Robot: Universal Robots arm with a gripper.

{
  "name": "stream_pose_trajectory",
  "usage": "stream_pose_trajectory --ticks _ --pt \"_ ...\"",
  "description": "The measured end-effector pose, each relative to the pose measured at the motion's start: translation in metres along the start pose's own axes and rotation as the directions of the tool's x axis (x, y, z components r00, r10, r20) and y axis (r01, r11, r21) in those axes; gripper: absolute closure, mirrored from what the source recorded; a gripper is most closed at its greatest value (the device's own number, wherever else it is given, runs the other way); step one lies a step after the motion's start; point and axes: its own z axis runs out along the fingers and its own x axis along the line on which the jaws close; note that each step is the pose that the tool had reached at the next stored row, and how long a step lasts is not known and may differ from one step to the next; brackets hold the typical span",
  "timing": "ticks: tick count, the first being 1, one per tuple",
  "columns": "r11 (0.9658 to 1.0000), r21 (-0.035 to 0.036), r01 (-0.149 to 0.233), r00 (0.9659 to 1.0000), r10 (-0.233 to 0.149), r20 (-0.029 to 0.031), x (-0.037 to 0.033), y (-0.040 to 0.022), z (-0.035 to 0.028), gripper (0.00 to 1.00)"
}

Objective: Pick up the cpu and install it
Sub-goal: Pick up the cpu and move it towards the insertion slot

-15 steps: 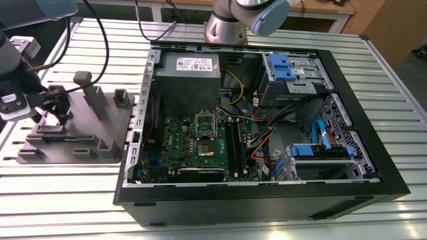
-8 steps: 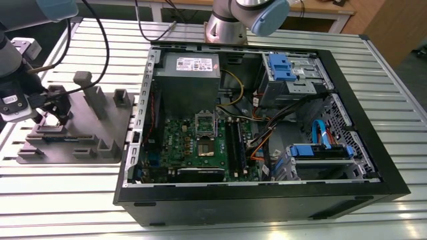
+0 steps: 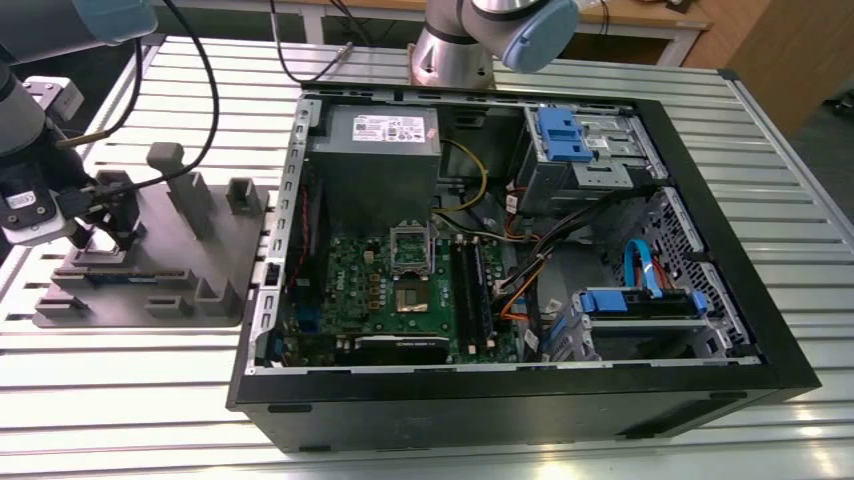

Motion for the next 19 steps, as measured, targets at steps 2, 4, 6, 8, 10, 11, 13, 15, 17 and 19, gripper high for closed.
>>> stream_pose_trajectory --ticks 2,4,6,8,10,11,13,15,17,19 --pt "1.0000 -0.0001 0.000 1.0000 0.000 0.0001 0.0000 0.0000 0.0001 0.44" --pt "1.0000 -0.0001 0.000 1.0000 0.000 0.0001 0.0000 0.0000 0.0001 0.44" --pt "1.0000 -0.0002 0.000 1.0000 0.000 0.0003 0.0000 0.0000 0.0001 0.44" --pt "1.0000 -0.0001 0.000 1.0000 0.000 0.0002 -0.0001 0.0000 -0.0004 0.44" --pt "1.0000 -0.0001 0.000 1.0000 0.000 0.0002 0.0000 0.0001 -0.0008 0.44" --pt "1.0000 -0.0002 0.000 1.0000 0.000 0.0002 -0.0001 0.0000 -0.0008 0.44" --pt "1.0000 -0.0002 0.000 1.0000 0.000 0.0003 -0.0001 0.0001 -0.0008 0.44" --pt "1.0000 -0.0001 0.000 1.0000 0.000 0.0002 0.0000 0.0000 -0.0009 0.44" --pt "1.0000 -0.0001 0.000 1.0000 0.000 0.0001 0.0000 0.0001 -0.0012 0.44" --pt "1.0000 -0.0001 0.000 1.0000 0.000 0.0002 0.0000 0.0000 -0.0012 0.44"
